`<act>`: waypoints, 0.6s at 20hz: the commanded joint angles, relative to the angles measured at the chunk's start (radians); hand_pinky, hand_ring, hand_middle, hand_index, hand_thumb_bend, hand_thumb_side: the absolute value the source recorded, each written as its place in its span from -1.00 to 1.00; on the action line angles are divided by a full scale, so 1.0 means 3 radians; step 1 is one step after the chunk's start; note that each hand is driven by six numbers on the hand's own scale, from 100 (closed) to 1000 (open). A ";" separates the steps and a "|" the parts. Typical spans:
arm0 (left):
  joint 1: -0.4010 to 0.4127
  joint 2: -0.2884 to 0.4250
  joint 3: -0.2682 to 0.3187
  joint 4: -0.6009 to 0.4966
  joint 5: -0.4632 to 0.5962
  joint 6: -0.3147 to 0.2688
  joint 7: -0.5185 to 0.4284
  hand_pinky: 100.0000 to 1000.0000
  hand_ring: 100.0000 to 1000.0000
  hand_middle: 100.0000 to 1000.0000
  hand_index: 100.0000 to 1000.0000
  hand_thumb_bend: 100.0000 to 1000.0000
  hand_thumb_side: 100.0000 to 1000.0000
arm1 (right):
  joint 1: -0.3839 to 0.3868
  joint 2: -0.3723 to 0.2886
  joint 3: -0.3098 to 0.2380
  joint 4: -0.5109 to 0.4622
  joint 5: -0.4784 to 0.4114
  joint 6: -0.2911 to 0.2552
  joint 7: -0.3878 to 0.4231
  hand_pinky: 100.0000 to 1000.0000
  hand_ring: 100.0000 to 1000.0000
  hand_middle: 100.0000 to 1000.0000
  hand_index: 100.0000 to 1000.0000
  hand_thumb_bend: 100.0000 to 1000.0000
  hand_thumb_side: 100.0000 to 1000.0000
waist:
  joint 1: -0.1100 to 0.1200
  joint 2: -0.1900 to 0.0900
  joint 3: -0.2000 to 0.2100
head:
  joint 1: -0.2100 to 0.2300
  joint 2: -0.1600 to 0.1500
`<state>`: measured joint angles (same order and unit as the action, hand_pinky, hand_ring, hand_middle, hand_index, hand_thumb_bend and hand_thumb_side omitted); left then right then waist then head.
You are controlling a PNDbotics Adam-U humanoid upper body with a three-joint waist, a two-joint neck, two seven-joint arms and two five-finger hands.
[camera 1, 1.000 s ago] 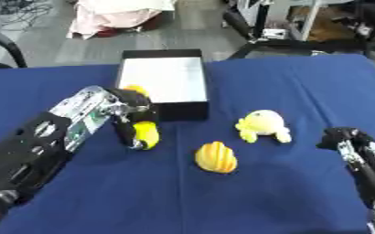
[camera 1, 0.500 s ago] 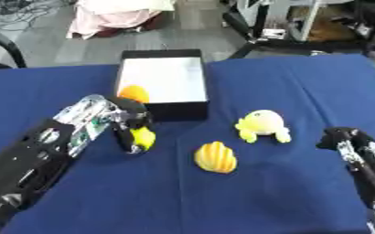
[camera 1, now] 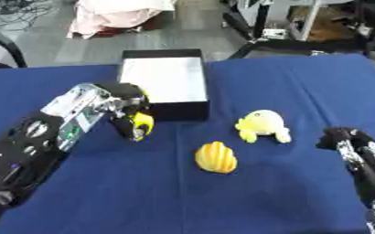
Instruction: Pick up objects on the table and place them in the box.
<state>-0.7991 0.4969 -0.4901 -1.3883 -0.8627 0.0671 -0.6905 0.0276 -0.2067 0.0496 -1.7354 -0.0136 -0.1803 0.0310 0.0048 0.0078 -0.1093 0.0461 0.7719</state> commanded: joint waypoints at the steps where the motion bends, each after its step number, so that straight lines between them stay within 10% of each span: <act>1: -0.0219 0.0105 0.0196 -0.0169 -0.0115 0.0167 0.0061 -0.85 -0.77 -0.73 -0.12 -0.91 -0.54 | -0.0015 -0.0043 -0.0013 -0.0036 -0.0011 -0.0003 -0.0005 0.33 0.06 -0.04 0.24 -1.00 0.16 | -0.0009 -0.0046 0.0006 | -0.0006 -0.0006; 12: -0.0623 -0.0744 0.0587 0.1262 -0.1095 0.0455 0.0954 -0.63 -0.66 -0.64 0.00 -0.76 -0.47 | -0.0022 -0.0017 0.0010 -0.0032 -0.0025 -0.0002 0.0016 0.33 0.06 -0.04 0.24 -1.00 0.17 | -0.0031 -0.0043 -0.0062 | 0.0061 -0.0006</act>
<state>-0.9552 0.2901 -0.3411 -1.0451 -1.1606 0.1954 -0.4383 0.0280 -0.2062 0.0510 -1.7351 -0.0144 -0.1802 0.0319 0.0047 0.0076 -0.1278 0.0599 0.7719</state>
